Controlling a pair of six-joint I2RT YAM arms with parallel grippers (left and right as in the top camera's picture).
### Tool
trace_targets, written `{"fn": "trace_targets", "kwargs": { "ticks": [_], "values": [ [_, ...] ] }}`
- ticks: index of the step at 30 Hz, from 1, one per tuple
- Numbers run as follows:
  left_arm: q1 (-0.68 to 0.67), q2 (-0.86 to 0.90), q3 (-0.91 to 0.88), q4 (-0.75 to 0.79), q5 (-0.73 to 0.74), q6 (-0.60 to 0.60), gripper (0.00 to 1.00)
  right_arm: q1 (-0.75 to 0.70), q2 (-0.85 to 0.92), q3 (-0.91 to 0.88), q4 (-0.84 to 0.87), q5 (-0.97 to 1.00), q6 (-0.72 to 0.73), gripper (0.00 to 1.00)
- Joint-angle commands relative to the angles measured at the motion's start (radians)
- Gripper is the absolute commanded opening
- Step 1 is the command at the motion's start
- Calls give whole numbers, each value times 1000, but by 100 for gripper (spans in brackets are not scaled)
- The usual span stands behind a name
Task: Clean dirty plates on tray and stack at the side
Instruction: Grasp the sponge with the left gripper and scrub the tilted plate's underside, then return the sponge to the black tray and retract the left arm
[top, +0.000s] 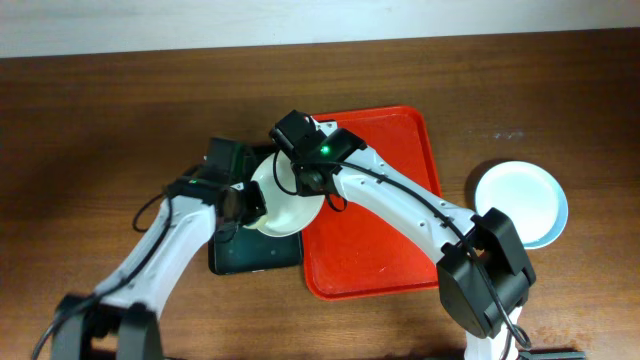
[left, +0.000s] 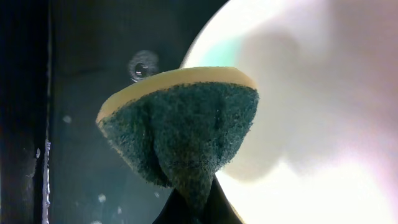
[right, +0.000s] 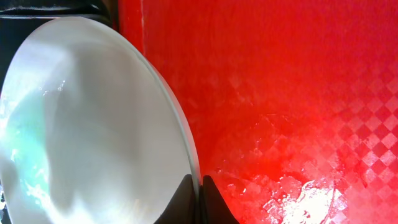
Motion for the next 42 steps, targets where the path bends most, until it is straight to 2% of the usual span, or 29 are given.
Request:
{"fn": "trace_targets", "kwargs": {
  "ticks": [1,6,9,12,17,22,24,28,31,33,34,38,42],
  "values": [
    [12,-90,-4,-25,108,87,0,-2,-2,18,-5,17,-44,4],
    [12,-83,-5,-80,23,193,1,-2,-25,20,-19,18,-163,4],
    [12,-67,-5,-90,-63,198,8,-2,-55,20,-31,82,-183,4],
    [12,-63,-5,-75,-76,198,14,-2,-81,20,-38,129,-214,4],
    [12,-68,19,-80,-55,199,52,-2,-84,20,-59,141,-232,4],
    [24,-115,120,-150,26,198,65,-1,-86,31,-71,148,-282,4],
    [45,-138,160,-193,47,198,66,0,-90,54,-96,148,-285,4],
    [159,-218,223,-309,49,178,75,22,-93,162,-154,148,-394,4],
    [278,-277,230,-360,49,174,87,70,-93,220,-161,155,-496,4],
    [380,-320,230,-389,49,175,92,120,-93,242,-153,260,-512,4],
    [436,-341,230,-403,49,175,100,151,-93,242,-145,345,-516,4],
    [600,-391,230,-446,49,175,100,232,-85,242,-121,571,-516,4],
    [679,-395,230,-465,48,175,99,276,-85,242,-74,676,-549,4]
  ]
}}
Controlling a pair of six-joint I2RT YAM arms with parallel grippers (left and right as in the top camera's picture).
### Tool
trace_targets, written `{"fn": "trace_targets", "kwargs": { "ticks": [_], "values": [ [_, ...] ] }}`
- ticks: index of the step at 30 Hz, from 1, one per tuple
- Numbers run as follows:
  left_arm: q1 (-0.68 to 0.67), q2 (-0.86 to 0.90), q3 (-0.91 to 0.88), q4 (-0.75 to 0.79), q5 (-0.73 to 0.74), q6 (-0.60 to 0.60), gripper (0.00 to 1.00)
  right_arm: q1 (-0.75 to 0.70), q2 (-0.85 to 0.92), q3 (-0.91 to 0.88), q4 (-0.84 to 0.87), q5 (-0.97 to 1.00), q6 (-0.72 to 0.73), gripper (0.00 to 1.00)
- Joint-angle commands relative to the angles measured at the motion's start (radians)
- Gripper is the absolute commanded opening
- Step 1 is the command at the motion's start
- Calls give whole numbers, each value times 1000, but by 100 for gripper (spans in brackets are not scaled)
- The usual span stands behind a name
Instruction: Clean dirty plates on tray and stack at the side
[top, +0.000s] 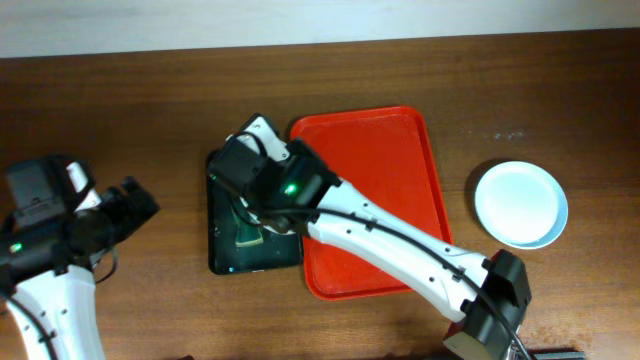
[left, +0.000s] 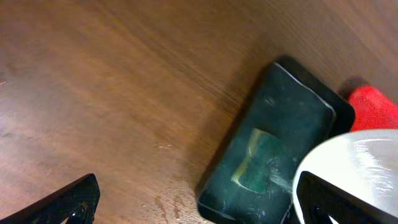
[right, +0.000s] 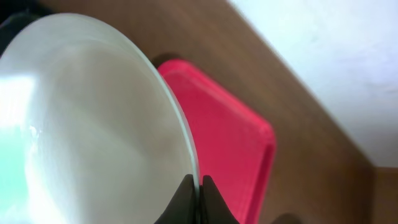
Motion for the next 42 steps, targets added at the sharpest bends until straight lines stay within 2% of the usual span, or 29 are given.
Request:
{"fn": "trace_targets", "kwargs": {
  "ticks": [1,7,25,42],
  "values": [
    [52,-10,13,-9,10,0,100,28,-20,17,33,180,-63,4],
    [52,-10,13,-9,10,0,99,79,-19,16,91,244,-174,4],
    [52,-10,13,-9,10,0,99,135,-3,14,92,252,-471,4],
    [52,-10,13,-9,10,0,99,134,-3,14,141,302,-469,4]
  ]
}}
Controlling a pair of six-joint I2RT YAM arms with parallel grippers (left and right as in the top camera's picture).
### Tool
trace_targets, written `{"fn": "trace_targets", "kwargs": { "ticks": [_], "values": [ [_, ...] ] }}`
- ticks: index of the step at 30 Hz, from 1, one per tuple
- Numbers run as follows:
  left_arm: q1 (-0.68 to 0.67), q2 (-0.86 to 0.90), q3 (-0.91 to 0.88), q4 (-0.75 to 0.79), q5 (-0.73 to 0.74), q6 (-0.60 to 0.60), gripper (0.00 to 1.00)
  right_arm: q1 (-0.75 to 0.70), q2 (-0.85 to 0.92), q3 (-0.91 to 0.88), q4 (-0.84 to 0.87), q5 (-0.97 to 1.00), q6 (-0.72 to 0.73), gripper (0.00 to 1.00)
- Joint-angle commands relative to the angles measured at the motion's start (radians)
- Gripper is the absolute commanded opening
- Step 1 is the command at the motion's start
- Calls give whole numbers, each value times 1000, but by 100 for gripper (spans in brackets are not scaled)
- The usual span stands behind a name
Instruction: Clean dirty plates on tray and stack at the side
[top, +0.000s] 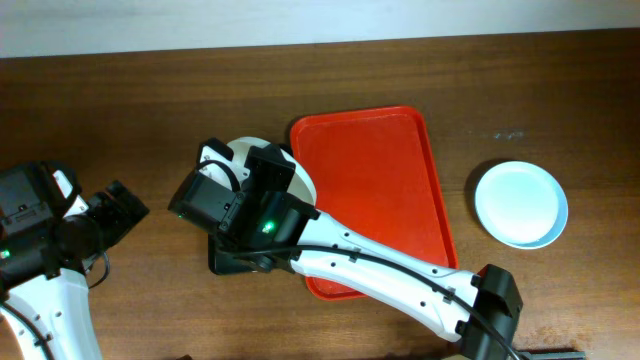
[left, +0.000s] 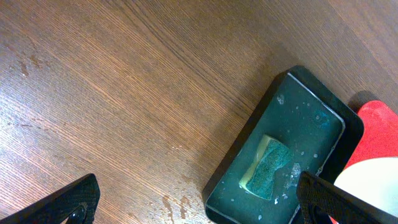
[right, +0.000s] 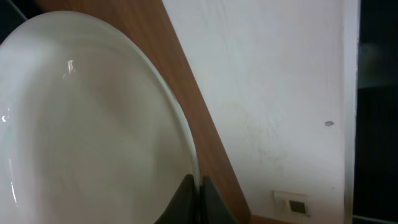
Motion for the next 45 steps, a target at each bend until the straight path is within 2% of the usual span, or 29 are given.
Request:
{"fn": "trace_targets", "kwargs": {
  "ticks": [1,28,29,31,33,34,35,36,40,42,43,45],
  "values": [
    [5,-8,13,-2,10,0,99,6,-3,14,3,46,1,4],
    [5,-8,13,-2,10,0,99,4,-3,14,3,46,2,4],
    [5,-8,13,-2,10,0,99,-3,-3,14,4,46,34,4],
    [5,-8,13,-2,10,0,99,-31,-3,14,-8,-8,230,4],
    [5,-8,13,-2,10,0,99,-47,-3,14,-42,-149,223,4],
    [5,-8,13,-2,10,0,99,-55,-3,14,-46,-103,193,4],
    [5,-8,13,-2,10,0,99,-74,-3,14,-22,55,208,4],
    [5,-8,13,-2,10,0,99,-86,-3,16,-3,93,227,4],
    [5,-8,13,-2,10,0,99,-100,-9,23,-53,-63,239,4],
    [5,-8,13,-2,10,0,99,-108,-9,23,-85,-80,359,4],
    [5,-8,13,-2,10,0,99,-114,-9,23,-96,-174,423,4],
    [5,-8,13,-2,10,0,100,-132,-8,23,-109,-356,452,4]
  ]
}}
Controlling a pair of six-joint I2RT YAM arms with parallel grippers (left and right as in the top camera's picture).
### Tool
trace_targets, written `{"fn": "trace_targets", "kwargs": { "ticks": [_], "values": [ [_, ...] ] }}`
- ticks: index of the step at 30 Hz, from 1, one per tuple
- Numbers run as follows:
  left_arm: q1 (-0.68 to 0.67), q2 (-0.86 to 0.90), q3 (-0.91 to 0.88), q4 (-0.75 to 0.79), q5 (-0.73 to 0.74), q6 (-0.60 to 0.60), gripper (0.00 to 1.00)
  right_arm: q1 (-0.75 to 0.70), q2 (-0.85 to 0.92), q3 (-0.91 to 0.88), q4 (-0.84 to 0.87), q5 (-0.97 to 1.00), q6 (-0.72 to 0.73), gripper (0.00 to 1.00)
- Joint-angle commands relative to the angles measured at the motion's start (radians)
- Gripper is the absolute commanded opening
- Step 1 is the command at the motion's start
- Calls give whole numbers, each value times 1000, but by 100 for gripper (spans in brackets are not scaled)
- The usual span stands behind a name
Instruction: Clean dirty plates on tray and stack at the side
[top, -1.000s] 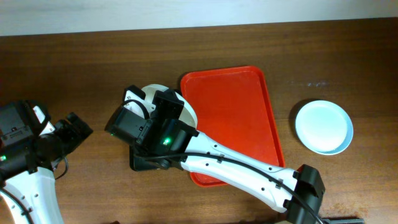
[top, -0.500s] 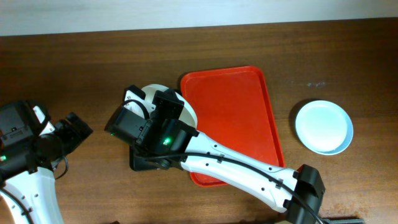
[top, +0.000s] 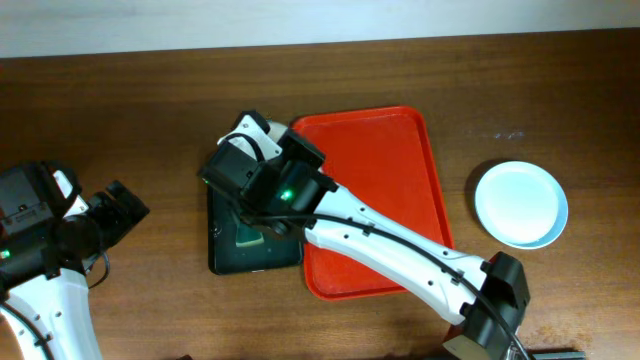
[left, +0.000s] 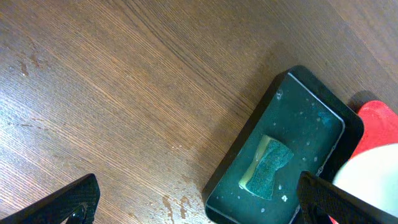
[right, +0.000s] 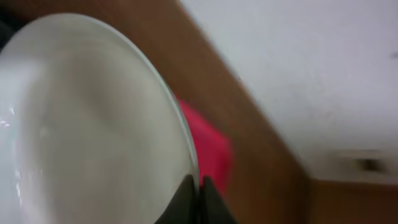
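A white plate (right: 93, 124) is gripped by its rim in my right gripper (right: 198, 186), which is shut on it. In the overhead view the right gripper (top: 255, 150) holds the plate (top: 256, 129) tilted above the far end of the dark basin (top: 222, 262), by the red tray's (top: 370, 200) left edge. A green and yellow sponge (left: 266, 165) lies in the basin (left: 311, 121). My left gripper (left: 196, 190) is open over bare table left of the basin, with nothing in it. Overhead shows the left gripper (top: 125, 205) far left.
Another white plate (top: 520, 205) sits on the table at the right, beyond the tray. The red tray looks bare where it shows. Water spots mark the wood (left: 171, 202) near the basin's corner. My right arm (top: 400, 250) stretches across the tray.
My right wrist has shifted toward the tray and turned, so the plate now shows at the basin's far end. The left arm and the sponge have not moved.
First my left gripper held the sponge against the plate, which my right gripper held over the basin. Then the sponge lay in the basin and my left arm was open at the far left. My right gripper has kept the plate gripped above the basin, turning it.
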Motion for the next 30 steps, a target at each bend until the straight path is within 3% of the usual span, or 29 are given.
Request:
{"fn": "trace_targets", "kwargs": {
  "ticks": [1,3,6,10,14,22,30],
  "values": [
    [5,-8,12,-1,10,0,99,-49,-12,18,-31,-285,264,4],
    [5,-8,12,-1,10,0,99,-96,-28,18,-48,-383,346,4],
    [5,-8,12,-1,10,0,99,-214,-64,18,-51,-645,351,4],
    [5,-8,12,-1,10,0,99,-491,-111,18,-70,-983,351,4],
    [5,-8,12,-1,10,0,99,-806,-120,18,-157,-1190,377,4],
    [5,-8,12,-1,10,0,100,-1367,-117,-4,-369,-1188,364,4],
    [5,-8,12,-1,10,0,99,-1580,-117,-253,-348,-930,395,4]
  ]
}}
